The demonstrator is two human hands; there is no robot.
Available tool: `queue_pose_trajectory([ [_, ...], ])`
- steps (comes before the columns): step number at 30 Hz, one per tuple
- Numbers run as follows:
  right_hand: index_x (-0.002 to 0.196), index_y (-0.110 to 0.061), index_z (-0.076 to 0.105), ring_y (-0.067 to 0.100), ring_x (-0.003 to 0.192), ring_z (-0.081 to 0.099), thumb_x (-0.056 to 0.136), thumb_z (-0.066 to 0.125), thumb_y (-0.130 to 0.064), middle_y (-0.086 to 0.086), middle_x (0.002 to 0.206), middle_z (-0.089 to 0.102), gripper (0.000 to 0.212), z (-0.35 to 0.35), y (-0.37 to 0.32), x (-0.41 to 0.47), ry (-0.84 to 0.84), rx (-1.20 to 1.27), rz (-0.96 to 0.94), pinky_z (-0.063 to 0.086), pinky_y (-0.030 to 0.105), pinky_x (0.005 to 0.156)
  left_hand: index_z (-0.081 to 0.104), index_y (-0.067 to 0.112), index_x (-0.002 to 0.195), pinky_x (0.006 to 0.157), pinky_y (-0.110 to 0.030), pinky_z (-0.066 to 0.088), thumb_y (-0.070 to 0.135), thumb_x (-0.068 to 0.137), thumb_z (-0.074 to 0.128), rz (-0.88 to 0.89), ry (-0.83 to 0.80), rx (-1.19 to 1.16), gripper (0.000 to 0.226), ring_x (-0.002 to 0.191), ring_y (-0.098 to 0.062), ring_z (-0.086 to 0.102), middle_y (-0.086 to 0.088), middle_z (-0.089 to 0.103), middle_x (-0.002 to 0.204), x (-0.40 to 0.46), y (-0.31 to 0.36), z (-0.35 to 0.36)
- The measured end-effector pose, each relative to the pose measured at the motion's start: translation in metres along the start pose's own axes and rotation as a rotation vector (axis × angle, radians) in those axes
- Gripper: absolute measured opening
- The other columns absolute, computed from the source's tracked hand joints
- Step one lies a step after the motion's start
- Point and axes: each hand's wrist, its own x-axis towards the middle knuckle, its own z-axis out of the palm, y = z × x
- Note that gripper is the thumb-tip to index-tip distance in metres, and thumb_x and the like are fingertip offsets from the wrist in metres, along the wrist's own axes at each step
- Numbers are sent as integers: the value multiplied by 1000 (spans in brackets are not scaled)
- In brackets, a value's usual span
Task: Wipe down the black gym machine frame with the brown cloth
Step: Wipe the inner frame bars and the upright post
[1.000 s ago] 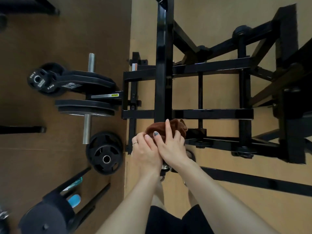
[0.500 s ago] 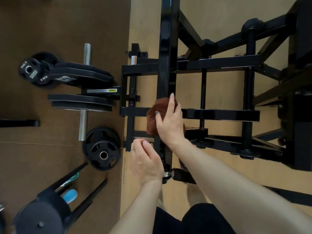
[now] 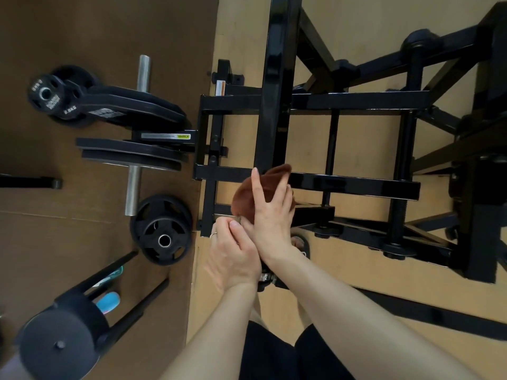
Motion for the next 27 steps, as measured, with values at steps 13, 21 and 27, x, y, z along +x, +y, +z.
queue_pose_trajectory([
  [13, 164, -25, -6, 45, 151, 18, 99, 57, -48, 26, 167, -2, 93, -61, -21, 147, 262, -33, -48, 30, 59, 120, 50, 28, 89, 52, -19, 34, 27, 107, 42, 32, -16, -15, 19, 64, -1, 51, 13, 53, 74, 0, -2, 0],
  [21, 163, -34, -8, 37, 155, 14, 96, 67, -40, 14, 169, 0, 101, -27, -6, 66, 180, 102, -73, 32, 57, 121, 49, 25, 91, 51, -21, 33, 31, 108, 32, 51, -114, 25, 24, 63, -5, 52, 9, 54, 74, 4, 0, -3],
  [27, 162, -36, -6, 38, 153, 12, 98, 60, -48, 11, 168, -13, 93, -31, -2, 84, 154, 91, -87, 32, 53, 121, 50, 20, 113, 63, -25, 37, 34, 110, 30, -58, -216, -264, 25, 85, -11, 55, 2, 58, 95, 53, 46, 4],
])
